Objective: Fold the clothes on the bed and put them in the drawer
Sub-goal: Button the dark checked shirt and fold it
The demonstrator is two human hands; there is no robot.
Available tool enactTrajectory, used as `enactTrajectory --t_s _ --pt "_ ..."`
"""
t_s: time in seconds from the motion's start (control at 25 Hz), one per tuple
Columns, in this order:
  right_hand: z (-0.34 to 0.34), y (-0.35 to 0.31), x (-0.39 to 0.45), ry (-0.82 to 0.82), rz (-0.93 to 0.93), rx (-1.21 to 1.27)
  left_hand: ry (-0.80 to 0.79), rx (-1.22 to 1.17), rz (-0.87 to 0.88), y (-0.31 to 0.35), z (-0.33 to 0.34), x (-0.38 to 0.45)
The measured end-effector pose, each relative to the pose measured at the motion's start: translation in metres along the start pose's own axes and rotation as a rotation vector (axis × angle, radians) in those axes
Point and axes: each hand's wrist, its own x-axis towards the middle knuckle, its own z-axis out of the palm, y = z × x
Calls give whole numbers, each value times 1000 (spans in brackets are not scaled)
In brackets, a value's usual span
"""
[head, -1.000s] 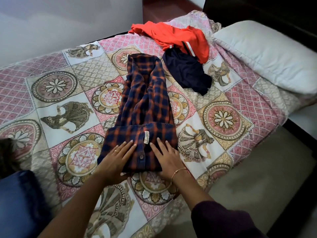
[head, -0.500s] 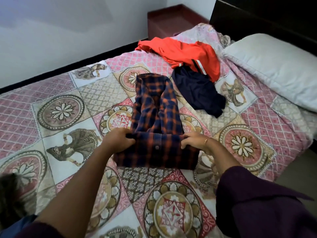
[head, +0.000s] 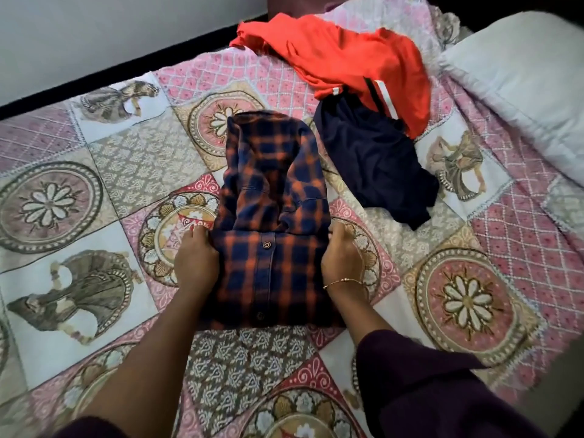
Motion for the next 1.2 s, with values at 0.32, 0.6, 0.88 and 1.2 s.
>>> enactTrajectory --t_s 0.32,0.6,0.88,1.2 --pt "-3 0 1 223 -53 -70 298 34 596 23 -6 -24" --pt "1 -27 -45 -153 -413 -73 -152 215 650 18 26 -47" --pt "-7 9 -60 -349 -595 -154 -211 210 774 -7 16 -61" --pt "-32 42 -68 -316 -653 -87 -68 419 1033 -68 -25 -69"
